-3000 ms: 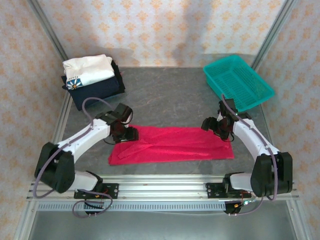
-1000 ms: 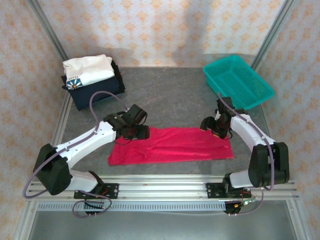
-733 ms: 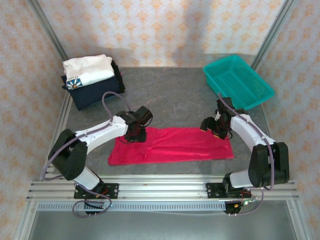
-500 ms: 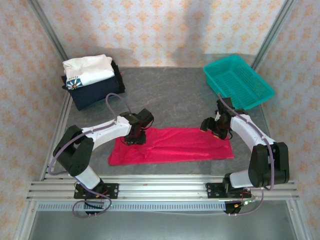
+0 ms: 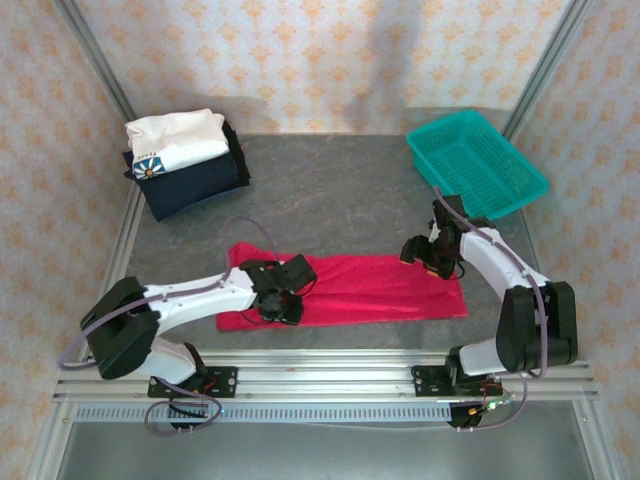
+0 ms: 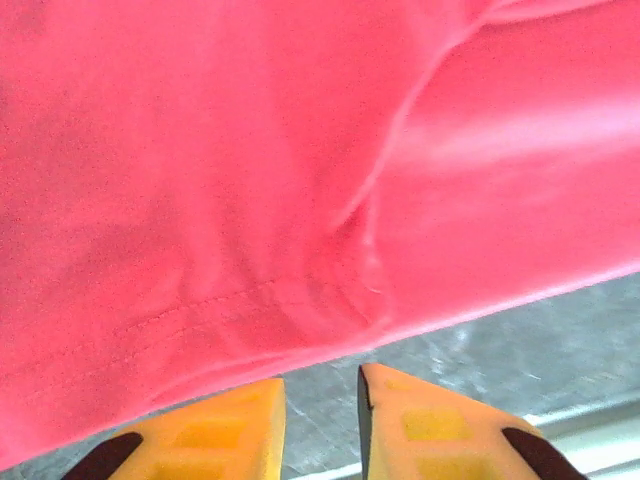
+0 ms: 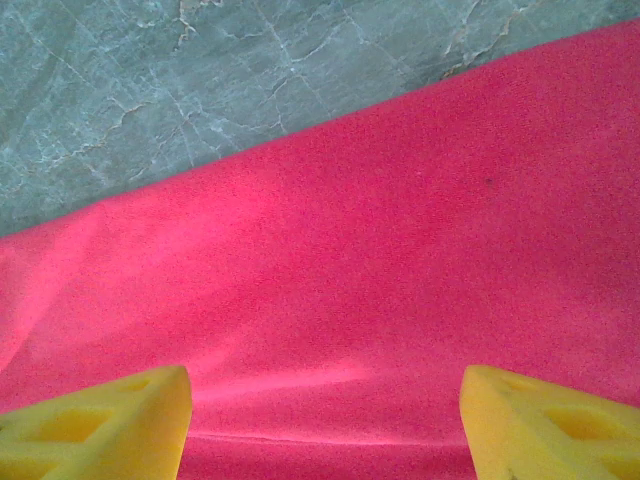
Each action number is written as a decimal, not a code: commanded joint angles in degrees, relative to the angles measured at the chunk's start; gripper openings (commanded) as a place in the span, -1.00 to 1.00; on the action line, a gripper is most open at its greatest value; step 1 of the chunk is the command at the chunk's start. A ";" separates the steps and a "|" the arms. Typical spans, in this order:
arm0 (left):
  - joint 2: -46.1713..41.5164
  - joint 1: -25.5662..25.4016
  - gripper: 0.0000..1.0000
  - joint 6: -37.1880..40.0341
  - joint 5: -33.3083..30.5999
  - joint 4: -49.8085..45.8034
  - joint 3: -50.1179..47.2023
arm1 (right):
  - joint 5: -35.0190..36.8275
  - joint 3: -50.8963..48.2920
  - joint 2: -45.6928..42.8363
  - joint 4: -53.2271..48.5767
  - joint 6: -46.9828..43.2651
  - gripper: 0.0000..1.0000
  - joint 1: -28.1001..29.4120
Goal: Fold and stack the t-shirts
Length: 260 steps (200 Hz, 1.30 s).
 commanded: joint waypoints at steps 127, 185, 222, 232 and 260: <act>9.54 25.10 -0.34 -7.58 -16.70 -2.87 3.42 | 18.72 -3.27 6.95 -3.09 8.83 0.20 -0.84; 18.44 29.19 -0.40 -4.37 -22.09 -3.18 6.33 | 31.43 -2.04 12.39 -2.47 10.10 0.14 -3.85; 13.90 28.88 -0.32 -1.43 -21.30 -5.86 10.48 | 27.85 -1.30 2.67 -4.84 9.34 0.27 -4.20; 10.86 28.47 -0.18 -1.25 -20.23 -6.66 12.11 | 24.95 -0.96 -0.95 -5.93 9.20 0.32 -4.24; 4.24 27.71 0.26 -1.56 -16.63 -10.69 18.98 | 13.72 0.80 -9.70 -8.32 7.45 0.41 -4.15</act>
